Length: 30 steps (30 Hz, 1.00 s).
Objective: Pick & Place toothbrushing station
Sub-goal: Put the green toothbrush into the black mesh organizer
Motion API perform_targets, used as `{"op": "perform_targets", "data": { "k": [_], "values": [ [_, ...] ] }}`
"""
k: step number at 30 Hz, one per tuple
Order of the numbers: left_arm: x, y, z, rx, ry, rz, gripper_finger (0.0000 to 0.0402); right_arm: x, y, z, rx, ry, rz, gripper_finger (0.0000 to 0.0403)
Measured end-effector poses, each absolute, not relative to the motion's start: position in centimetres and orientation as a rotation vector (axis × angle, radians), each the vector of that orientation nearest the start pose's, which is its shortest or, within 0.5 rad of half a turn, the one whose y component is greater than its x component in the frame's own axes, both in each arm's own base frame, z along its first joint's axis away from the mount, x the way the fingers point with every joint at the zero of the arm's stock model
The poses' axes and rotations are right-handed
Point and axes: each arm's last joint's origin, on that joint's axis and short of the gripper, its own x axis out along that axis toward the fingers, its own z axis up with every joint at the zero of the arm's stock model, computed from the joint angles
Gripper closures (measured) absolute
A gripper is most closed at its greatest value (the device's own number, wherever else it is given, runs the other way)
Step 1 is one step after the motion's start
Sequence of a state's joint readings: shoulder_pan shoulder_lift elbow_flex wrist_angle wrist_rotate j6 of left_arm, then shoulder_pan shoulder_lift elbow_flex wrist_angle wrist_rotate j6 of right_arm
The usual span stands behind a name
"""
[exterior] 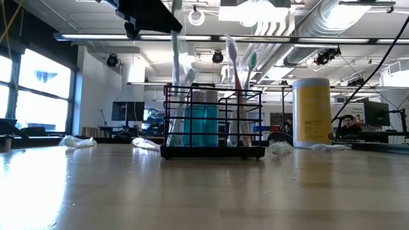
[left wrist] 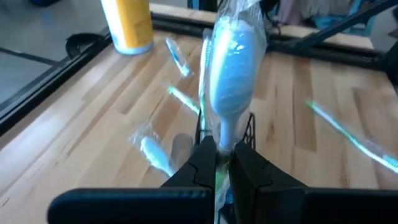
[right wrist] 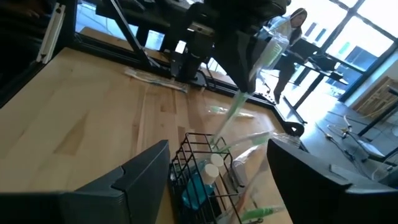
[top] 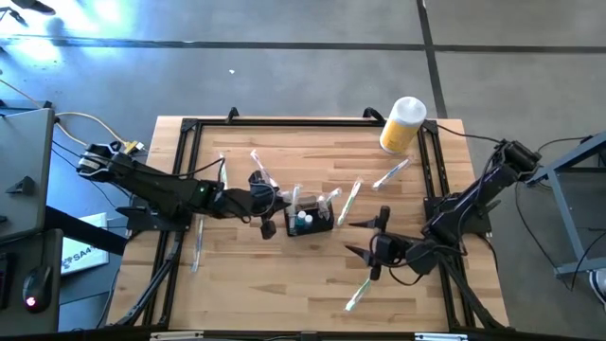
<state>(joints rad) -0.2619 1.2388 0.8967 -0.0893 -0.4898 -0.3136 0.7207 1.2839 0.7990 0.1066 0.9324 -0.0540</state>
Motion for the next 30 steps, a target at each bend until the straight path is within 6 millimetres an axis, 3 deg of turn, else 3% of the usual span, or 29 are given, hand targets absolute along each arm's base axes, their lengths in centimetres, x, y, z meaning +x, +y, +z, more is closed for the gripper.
{"op": "perform_targets", "data": {
  "k": [18, 30],
  "values": [
    [27.7, -6.0, 25.3, -0.251, 0.466, 0.339, 0.0377, 22.6, 15.3, 26.3, -0.307, 0.288, -0.124, 0.0140],
    [27.3, -5.9, 22.6, -0.313, 0.403, 0.328, 0.0383, 22.5, 15.3, 26.2, -0.308, 0.293, -0.123, 0.0140]
  ]
}}
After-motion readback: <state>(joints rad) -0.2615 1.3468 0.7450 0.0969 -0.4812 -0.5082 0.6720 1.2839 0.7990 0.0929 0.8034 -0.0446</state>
